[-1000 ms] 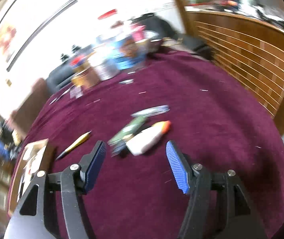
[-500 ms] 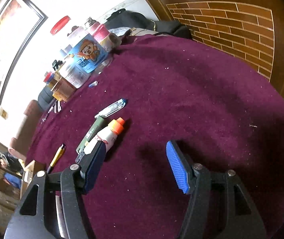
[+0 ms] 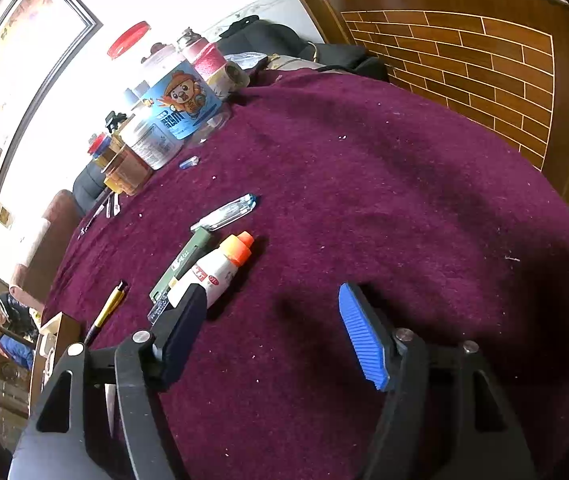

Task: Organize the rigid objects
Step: 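Grasp the white paint marker with the left tool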

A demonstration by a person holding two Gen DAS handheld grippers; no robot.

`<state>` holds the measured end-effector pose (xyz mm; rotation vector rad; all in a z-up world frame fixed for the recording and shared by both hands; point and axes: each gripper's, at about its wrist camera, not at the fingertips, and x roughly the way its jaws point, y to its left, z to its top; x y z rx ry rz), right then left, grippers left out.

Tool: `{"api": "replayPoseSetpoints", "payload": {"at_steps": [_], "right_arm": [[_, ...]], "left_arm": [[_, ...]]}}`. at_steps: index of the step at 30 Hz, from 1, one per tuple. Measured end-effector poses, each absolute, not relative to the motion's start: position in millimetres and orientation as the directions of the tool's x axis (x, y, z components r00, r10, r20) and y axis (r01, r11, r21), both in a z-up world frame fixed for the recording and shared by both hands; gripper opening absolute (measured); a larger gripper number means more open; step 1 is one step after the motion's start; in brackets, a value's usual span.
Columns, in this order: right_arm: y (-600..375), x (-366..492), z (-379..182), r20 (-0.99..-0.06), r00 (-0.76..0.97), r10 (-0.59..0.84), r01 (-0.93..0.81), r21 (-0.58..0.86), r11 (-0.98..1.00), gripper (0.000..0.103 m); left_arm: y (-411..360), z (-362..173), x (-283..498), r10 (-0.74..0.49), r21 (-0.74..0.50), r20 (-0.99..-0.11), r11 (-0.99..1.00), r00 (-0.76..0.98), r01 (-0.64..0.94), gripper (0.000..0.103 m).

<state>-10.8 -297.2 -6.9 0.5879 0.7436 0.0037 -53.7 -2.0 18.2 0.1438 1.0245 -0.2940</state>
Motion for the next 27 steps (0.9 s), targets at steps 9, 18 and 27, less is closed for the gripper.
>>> {"api": "replayPoseSetpoints", "payload": {"at_steps": [9,18,27], "right_arm": [[-295,-10,-6,-0.640,0.743,0.196,0.199,0.491,0.848,0.070],[-291,-7,-4,-0.648,0.738,0.185,0.201,0.474,0.857,0.072],[-272,26,11,-0.740,0.630,0.233,0.209,0.452,0.867,0.070]], "left_arm": [[-16,15,-59,-0.228,-0.041,-0.815,0.939,0.533,0.340,0.038],[16,13,-51,-0.339,-0.234,-0.780,0.938,0.526,0.257,0.013],[26,10,-48,-0.404,-0.321,-0.760,0.914,0.510,0.247,0.013]]}}
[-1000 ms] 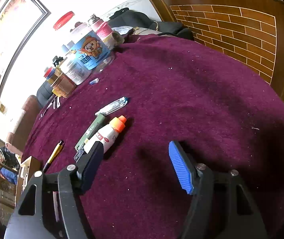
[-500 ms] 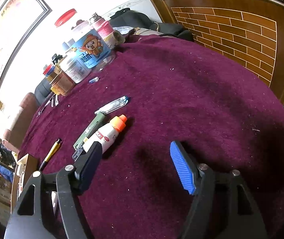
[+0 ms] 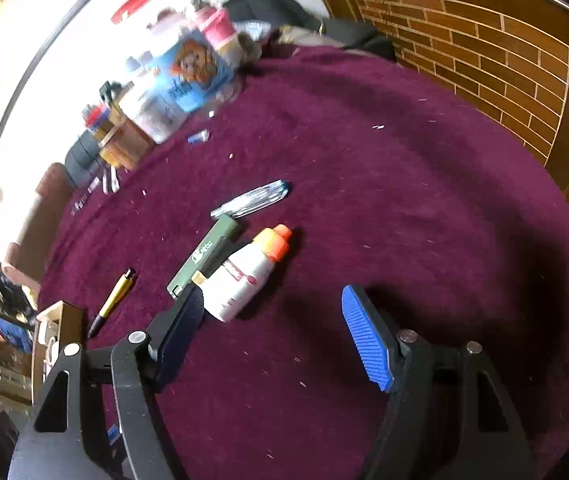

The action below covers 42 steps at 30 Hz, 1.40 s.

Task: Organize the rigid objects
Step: 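Close the right tool on the white dropper bottle while the left tool holds the paint marker, then carry both items into the tray and open both tools to release them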

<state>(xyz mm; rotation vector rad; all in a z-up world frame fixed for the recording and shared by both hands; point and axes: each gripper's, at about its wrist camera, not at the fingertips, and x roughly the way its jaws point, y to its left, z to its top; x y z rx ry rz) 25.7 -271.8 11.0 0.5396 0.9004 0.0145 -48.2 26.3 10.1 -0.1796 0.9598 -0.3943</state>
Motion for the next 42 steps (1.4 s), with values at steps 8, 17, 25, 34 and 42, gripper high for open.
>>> {"api": "replayPoseSetpoints", "payload": {"at_steps": [8,17,25,34,42], "right_arm": [[-244,64,7,-0.814,0.556,0.167,0.233,0.346,0.909,0.042],[-241,37,17,-0.791,0.582,0.190,0.176,0.351,0.920,0.026],[-231,-26,45,-0.731,0.600,0.326,0.044,0.437,0.898,0.027],[-156,-60,71,-0.677,0.552,0.487,-0.155,0.490,0.858,0.027],[-70,-65,78,-0.680,0.460,0.571,-0.315,0.477,0.821,0.027]], "left_arm": [[28,10,-47,-0.437,-0.356,-0.748,0.900,0.500,0.253,0.015],[19,12,-50,-0.423,-0.317,-0.765,0.904,0.486,0.288,0.011],[58,37,-72,-0.523,-0.472,-0.667,0.848,0.530,0.242,0.011],[123,74,-119,-0.545,-0.522,-0.589,0.820,0.597,0.233,0.011],[234,68,-126,-0.355,-0.475,-0.647,0.880,0.675,0.007,0.011]]}}
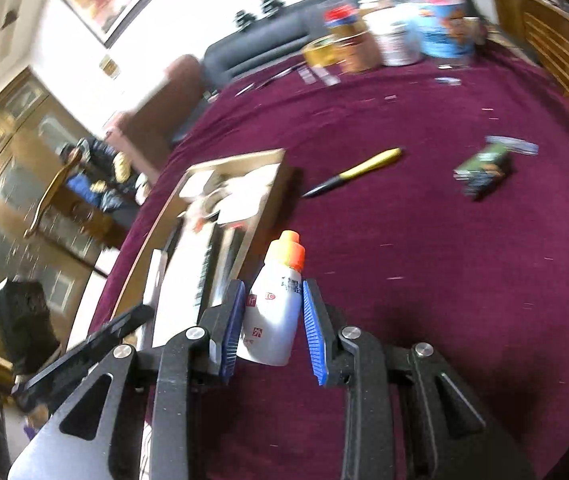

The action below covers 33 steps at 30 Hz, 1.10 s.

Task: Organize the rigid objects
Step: 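Carry both items into the tray and open both tools to release them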

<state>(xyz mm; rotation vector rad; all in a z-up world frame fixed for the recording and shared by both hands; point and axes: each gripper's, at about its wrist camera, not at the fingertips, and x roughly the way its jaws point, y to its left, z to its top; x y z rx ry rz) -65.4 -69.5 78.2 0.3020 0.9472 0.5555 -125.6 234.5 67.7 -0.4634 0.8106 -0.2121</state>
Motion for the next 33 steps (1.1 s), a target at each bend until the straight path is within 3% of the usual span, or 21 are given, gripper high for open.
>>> {"api": "replayPoseSetpoints", "payload": {"at_steps": [8,23,24,27,31,33], "right_arm": [[24,-58,58,-0.726,0.340,0.597,-0.414,0.454,0.789,0.027],[113,-30,20,-0.807,0.261,0.529,-0.485,0.364,0.795,0.027],[114,-30,21,-0.805,0.268,0.530,-0.498,0.355,0.791,0.028],[116,-34,21,-0.805,0.310,0.505,-0.524,0.298,0.798,0.028],[104,-38,25,-0.786,0.312,0.534,-0.521,0.328,0.788,0.029],[95,-39,27,-0.774,0.323,0.545,-0.506,0.346,0.790,0.030]], "left_arm": [[281,38,-110,-0.259,-0.447,-0.704,0.885,0.661,-0.129,0.011],[307,21,-92,-0.281,-0.503,-0.696,0.848,0.661,-0.169,0.012],[308,22,-93,-0.280,-0.505,-0.694,0.846,0.664,-0.170,0.015],[308,27,-99,-0.279,-0.512,-0.686,0.841,0.672,-0.174,0.040],[300,39,-111,-0.245,-0.482,-0.686,0.859,0.686,-0.176,0.057],[294,45,-119,-0.213,-0.459,-0.691,0.867,0.691,-0.192,0.060]]}}
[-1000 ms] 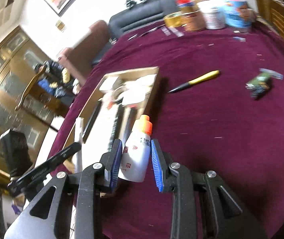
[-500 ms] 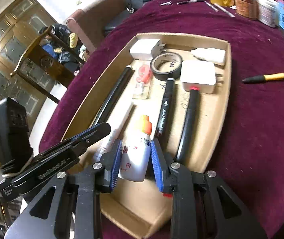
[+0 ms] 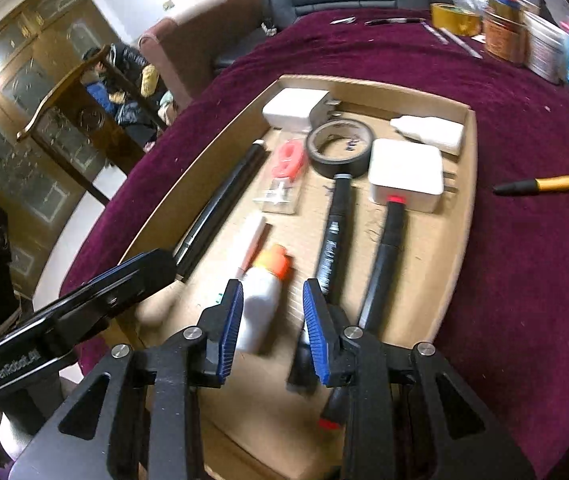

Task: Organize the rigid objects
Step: 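Carry both items into the tray and open both tools to release them, then reach the right tool to the black tube and grasp it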

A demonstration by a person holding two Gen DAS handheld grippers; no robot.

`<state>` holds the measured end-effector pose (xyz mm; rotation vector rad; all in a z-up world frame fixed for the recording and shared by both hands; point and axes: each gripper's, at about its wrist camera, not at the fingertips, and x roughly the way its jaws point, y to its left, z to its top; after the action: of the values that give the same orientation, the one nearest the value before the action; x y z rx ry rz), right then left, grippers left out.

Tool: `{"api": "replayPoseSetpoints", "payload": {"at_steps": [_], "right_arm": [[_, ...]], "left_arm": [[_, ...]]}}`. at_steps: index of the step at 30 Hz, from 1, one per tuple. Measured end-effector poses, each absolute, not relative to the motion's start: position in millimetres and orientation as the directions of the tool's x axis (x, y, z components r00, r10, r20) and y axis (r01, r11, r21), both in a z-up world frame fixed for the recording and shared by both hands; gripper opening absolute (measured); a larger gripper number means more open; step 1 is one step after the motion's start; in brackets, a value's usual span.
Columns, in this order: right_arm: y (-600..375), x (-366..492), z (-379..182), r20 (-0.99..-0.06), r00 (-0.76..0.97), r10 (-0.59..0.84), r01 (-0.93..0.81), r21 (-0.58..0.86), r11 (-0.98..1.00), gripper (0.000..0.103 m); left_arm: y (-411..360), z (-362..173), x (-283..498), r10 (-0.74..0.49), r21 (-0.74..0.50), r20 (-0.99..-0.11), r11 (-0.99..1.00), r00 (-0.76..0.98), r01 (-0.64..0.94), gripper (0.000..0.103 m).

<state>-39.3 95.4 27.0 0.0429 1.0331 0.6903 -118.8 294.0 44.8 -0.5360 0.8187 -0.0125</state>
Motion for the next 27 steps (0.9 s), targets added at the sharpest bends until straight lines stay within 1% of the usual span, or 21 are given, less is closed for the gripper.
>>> {"api": "replayPoseSetpoints", "payload": {"at_steps": [4,5,7,9,11,12,14,20,24,27], "right_arm": [[61,-50,32,-0.720,0.367,0.589,-0.458,0.412,0.788,0.034],[52,-53,33,-0.707,0.379,0.597,-0.445,0.427,0.788,0.035],[31,-59,32,-0.673,0.416,0.611,-0.406,0.464,0.787,0.044],[13,-65,30,-0.650,0.448,0.614,-0.372,0.489,0.789,0.046],[-5,-71,27,-0.635,0.479,0.606,-0.340,0.502,0.795,0.046],[-14,-75,25,-0.632,0.494,0.597,-0.326,0.502,0.801,0.046],[-25,-81,22,-0.633,0.514,0.579,-0.304,0.497,0.813,0.046],[-57,-90,14,-0.628,0.544,0.556,-0.256,0.507,0.823,0.046],[-74,-93,13,-0.620,0.563,0.547,-0.233,0.516,0.824,0.046],[-82,-95,13,-0.614,0.570,0.547,-0.224,0.525,0.821,0.049]], "left_arm": [[277,56,-130,-0.141,-0.383,-0.705,0.900,0.695,-0.207,0.061],[268,60,-133,-0.113,-0.349,-0.706,0.915,0.699,-0.204,0.061],[255,65,-137,-0.070,-0.293,-0.704,0.935,0.707,-0.200,0.061],[239,72,-143,-0.007,-0.218,-0.692,0.955,0.722,-0.200,0.062],[222,78,-149,0.063,-0.135,-0.672,0.969,0.738,-0.206,0.065],[216,80,-151,0.085,-0.106,-0.663,0.973,0.744,-0.206,0.069],[200,84,-154,0.121,-0.049,-0.645,0.979,0.754,-0.199,0.071],[166,85,-155,0.131,0.037,-0.651,0.989,0.747,-0.142,0.073],[149,84,-155,0.130,0.069,-0.660,0.991,0.740,-0.113,0.073],[138,83,-157,0.137,0.095,-0.663,0.991,0.735,-0.100,0.073]]}}
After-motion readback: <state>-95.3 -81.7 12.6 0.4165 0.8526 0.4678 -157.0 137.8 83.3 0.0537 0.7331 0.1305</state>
